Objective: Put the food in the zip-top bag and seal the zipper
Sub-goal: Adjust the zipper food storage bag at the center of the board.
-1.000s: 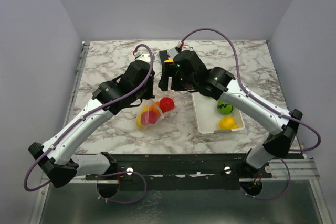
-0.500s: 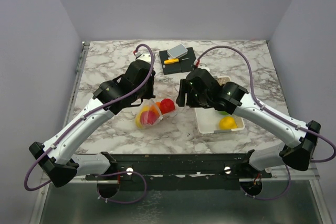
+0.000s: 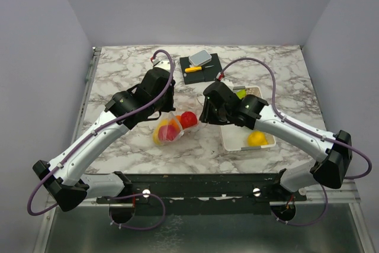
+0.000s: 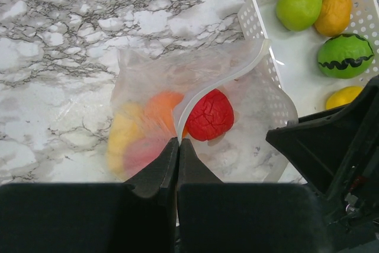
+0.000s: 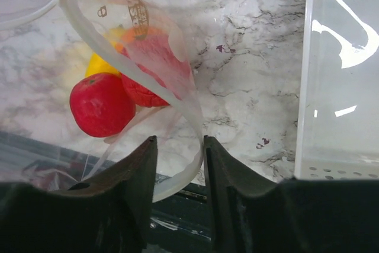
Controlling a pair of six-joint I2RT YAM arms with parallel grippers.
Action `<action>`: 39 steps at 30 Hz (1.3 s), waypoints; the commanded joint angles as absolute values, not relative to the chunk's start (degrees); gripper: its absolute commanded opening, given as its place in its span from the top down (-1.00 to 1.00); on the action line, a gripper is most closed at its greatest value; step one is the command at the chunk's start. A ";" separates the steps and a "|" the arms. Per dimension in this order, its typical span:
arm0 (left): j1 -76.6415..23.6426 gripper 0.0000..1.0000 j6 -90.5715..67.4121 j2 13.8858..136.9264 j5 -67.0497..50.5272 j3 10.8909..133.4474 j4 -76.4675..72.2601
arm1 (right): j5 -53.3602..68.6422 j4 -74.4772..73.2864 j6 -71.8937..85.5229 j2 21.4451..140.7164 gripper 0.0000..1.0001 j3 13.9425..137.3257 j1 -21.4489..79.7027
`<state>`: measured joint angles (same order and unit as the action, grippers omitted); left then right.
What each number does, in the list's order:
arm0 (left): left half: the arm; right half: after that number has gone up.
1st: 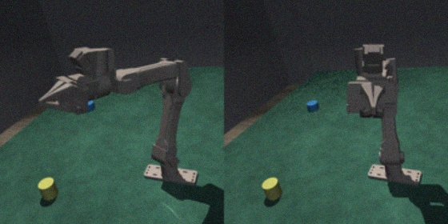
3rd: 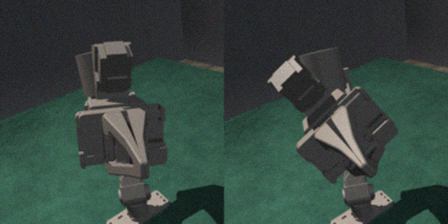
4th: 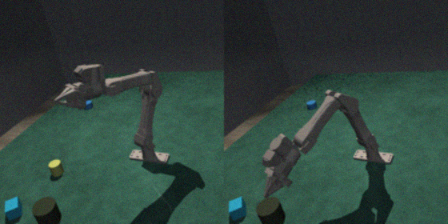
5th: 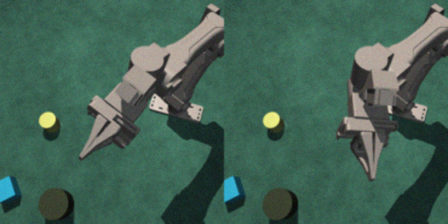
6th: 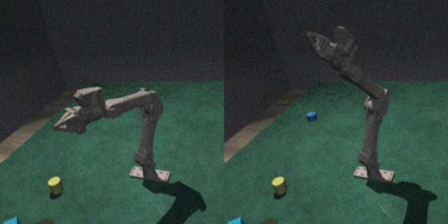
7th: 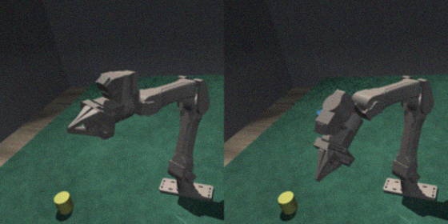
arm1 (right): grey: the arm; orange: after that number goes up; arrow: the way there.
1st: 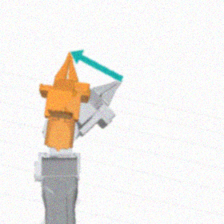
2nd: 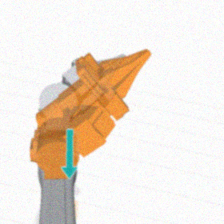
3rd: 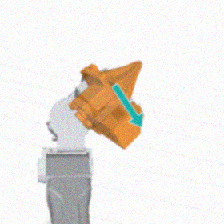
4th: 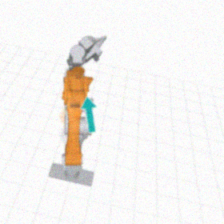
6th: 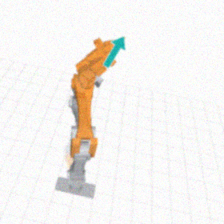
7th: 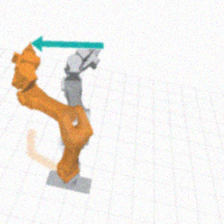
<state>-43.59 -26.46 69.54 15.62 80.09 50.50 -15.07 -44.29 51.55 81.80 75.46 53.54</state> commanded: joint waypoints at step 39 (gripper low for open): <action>-43.62 1.00 -28.02 65.15 14.26 71.15 49.39 | -14.15 -46.97 43.44 85.05 0.99 81.06 53.44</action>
